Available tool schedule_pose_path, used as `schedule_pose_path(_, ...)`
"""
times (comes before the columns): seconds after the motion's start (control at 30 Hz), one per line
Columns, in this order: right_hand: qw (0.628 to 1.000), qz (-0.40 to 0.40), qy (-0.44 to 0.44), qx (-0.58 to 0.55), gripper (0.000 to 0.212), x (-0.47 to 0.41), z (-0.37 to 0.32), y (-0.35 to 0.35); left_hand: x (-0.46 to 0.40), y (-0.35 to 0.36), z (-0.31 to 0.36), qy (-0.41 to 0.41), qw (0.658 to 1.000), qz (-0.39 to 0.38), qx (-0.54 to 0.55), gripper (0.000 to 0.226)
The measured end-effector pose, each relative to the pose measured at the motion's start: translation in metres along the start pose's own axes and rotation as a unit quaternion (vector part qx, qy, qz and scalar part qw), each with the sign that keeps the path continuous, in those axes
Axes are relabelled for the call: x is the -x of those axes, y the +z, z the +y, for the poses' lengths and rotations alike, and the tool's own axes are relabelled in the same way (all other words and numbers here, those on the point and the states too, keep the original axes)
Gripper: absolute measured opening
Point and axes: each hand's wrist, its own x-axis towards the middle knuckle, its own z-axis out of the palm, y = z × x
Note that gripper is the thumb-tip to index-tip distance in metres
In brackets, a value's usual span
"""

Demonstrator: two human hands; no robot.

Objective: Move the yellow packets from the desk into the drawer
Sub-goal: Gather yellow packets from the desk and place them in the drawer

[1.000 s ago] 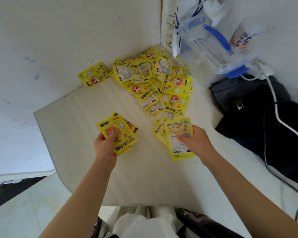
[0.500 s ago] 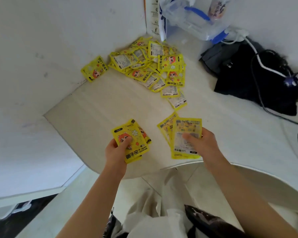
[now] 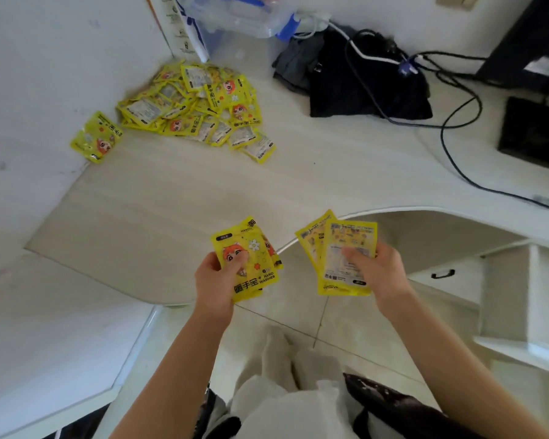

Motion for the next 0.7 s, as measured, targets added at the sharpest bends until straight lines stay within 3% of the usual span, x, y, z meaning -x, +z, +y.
schedule_pose_path(0.27,0.994,0.079,0.028,-0.074,0.016,0.036,0.055,-0.09,0.041,0.067,-0.04,0.036,0.99,-0.07,-0.115,0.018)
schedule_pose_path(0.7,0.966,0.166,0.071,-0.185,0.014,0.125,0.166,-0.266,0.172,0.185,-0.166,0.018,0.969,-0.176,-0.174,0.018)
